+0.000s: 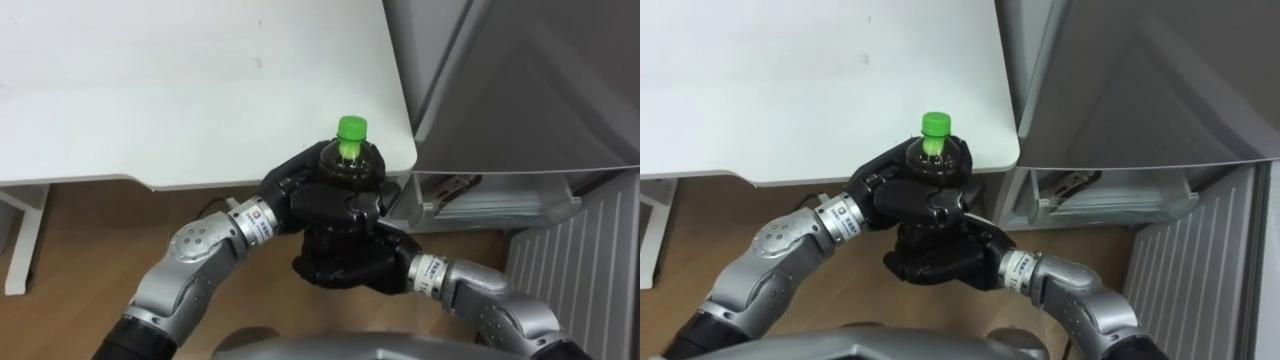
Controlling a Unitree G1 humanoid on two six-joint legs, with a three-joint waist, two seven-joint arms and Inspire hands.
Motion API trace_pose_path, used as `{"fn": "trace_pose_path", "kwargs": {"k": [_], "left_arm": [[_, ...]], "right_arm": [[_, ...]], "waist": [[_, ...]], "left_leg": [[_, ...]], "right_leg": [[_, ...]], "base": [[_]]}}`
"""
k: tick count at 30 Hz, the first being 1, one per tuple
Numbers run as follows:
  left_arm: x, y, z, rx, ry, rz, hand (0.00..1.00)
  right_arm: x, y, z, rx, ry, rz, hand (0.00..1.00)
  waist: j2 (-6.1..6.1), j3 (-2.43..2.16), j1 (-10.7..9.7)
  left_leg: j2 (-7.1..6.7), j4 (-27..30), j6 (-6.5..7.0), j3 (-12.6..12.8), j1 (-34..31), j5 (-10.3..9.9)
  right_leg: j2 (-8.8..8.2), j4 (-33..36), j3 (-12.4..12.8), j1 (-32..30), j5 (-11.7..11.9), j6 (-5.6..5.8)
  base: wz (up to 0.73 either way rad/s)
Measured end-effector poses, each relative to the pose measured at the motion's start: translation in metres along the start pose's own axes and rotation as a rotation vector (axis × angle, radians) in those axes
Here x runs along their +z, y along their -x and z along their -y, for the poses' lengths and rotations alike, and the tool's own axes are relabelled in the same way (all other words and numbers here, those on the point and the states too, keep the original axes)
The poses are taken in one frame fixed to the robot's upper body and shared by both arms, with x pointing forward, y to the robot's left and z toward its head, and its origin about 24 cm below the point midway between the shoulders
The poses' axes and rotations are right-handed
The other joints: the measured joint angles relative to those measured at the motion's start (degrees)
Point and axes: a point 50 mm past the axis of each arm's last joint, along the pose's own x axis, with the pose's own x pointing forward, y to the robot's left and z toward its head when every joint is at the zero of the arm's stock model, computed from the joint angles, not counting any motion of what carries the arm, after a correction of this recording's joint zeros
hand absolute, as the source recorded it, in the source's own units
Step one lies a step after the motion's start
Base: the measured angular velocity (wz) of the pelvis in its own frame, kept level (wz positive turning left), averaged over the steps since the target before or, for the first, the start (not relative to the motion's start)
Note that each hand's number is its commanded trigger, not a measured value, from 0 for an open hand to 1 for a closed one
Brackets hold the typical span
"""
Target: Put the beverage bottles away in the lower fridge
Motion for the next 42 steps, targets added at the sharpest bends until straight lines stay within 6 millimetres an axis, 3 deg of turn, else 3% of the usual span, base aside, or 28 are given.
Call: {"fn": "trace_pose_path", "kwargs": {"k": [1, 2, 3, 13, 14, 15, 25, 42], "left_arm": [[0.0, 0.0, 0.0, 0.0, 0.0, 0.0, 0.0], [0.0, 0.0, 0.0, 0.0, 0.0, 0.0, 0.0], [0.0, 0.0, 0.0, 0.0, 0.0, 0.001, 0.0], [0.007, 0.006, -0.006, -0.004, -0.009, 0.038, 0.0], [0.007, 0.006, -0.006, -0.006, -0.003, 0.041, 0.0], [0.007, 0.007, -0.006, -0.011, -0.004, 0.041, 0.0], [0.008, 0.01, -0.009, -0.017, -0.021, 0.036, 0.0], [0.013, 0.012, -0.015, 0.045, -0.029, 0.078, 0.0]], "right_arm": [[0.0, 0.0, 0.0, -0.001, 0.001, 0.0, 0.69], [0.0, 0.0, 0.0, -0.001, 0.002, 0.0, 0.1], [0.0, 0.0, 0.0, -0.001, 0.003, 0.002, 0.0], [0.007, 0.007, 0.005, 0.016, -0.015, 0.043, 0.0], [0.007, 0.008, 0.005, 0.017, -0.017, 0.045, 0.73], [0.007, 0.007, 0.005, 0.02, -0.017, 0.045, 1.0], [0.008, 0.01, 0.006, 0.025, -0.025, 0.052, 1.0], [0.023, 0.014, 0.011, 0.008, -0.119, 0.228, 1.0]], "waist": [[0.0, 0.0, 0.0], [0.0, 0.0, -0.1], [0.0, 0.0, -0.1], [0.01, 0.01, -0.1], [0.01, 0.0, 0.0], [0.02, 0.01, 0.0], [0.31, 0.04, 0.0], [0.14, 0.11, 0.3]], "left_leg": [[0.0, 0.0, 0.0, 0.0, 0.0, 0.0], [0.0, 0.0, 0.0, 0.0, 0.0, 0.0], [0.0, 0.0, 0.0, 0.0, 0.0, 0.0], [0.0, -0.2, 0.0, 0.0, -0.1, 0.0], [0.0, -0.2, 0.0, 0.0, -0.1, 0.0], [0.01, -0.2, 0.0, 0.0, -0.1, 0.0], [0.0, -0.2, -0.01, 0.0, 0.0, 0.0], [0.02, -0.2, -0.02, 0.3, -0.1, 0.0]], "right_leg": [[0.0, 0.0, 0.0, 0.0, 0.0, 0.0], [0.0, 0.0, 0.0, 0.0, 0.0, 0.0], [0.0, 0.0, 0.0, 0.0, 0.0, 0.0], [0.01, 0.0, 0.0, -0.1, 0.0, 0.0], [0.02, 0.0, 0.0, -0.1, 0.0, 0.0], [0.02, 0.0, 0.0, -0.1, 0.0, 0.0], [0.03, 0.0, 0.0, -0.1, 0.0, 0.0], [0.07, 0.0, 0.3, -0.3, 0.0, 0.0]], "base": [[0.0], [0.0], [0.0], [0.0], [0.0], [0.0], [0.0], [0.01]]}}
